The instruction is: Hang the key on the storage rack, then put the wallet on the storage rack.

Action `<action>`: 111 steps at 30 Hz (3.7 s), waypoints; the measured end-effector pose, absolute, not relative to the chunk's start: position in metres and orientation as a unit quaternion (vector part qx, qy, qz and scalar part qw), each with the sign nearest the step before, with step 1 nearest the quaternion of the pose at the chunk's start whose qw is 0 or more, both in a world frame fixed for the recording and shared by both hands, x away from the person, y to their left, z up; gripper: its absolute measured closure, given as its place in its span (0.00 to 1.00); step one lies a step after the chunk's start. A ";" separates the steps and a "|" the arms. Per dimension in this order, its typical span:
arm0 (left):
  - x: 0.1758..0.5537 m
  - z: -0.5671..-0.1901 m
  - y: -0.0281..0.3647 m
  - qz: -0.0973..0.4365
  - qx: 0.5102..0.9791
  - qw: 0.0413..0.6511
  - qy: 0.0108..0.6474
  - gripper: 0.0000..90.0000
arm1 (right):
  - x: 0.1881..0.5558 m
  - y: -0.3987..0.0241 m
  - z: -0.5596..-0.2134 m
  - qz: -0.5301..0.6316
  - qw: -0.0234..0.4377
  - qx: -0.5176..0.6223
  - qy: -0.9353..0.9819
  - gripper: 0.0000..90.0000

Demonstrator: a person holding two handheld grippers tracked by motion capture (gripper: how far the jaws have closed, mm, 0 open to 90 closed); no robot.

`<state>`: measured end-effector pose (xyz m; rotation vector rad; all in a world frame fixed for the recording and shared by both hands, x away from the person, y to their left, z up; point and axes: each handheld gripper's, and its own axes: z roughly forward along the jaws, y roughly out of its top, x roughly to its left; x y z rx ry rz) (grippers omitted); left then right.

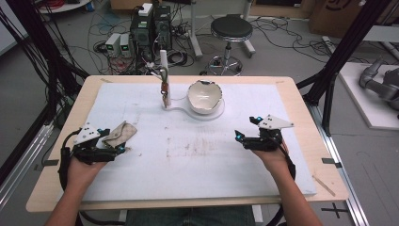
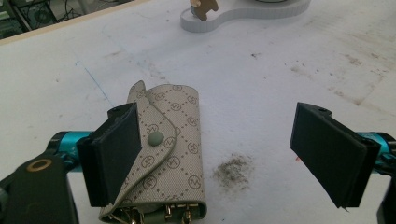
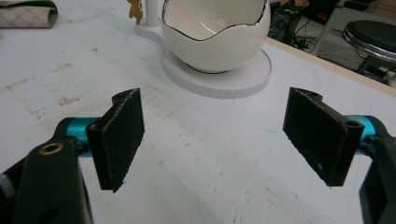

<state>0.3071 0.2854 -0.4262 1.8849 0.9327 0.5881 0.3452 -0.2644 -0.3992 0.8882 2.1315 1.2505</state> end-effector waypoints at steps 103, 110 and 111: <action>0.348 -0.393 0.224 0.188 0.849 0.376 0.319 0.38 | 0.344 -0.264 -0.409 0.437 0.224 0.334 0.805 0.23; 0.362 -0.367 0.195 0.191 0.856 0.382 0.293 0.38 | 0.344 -0.262 -0.410 0.432 0.222 0.330 0.809 0.23; 0.365 -0.362 0.191 0.193 0.858 0.379 0.287 0.38 | 0.343 -0.262 -0.410 0.431 0.220 0.331 0.810 0.23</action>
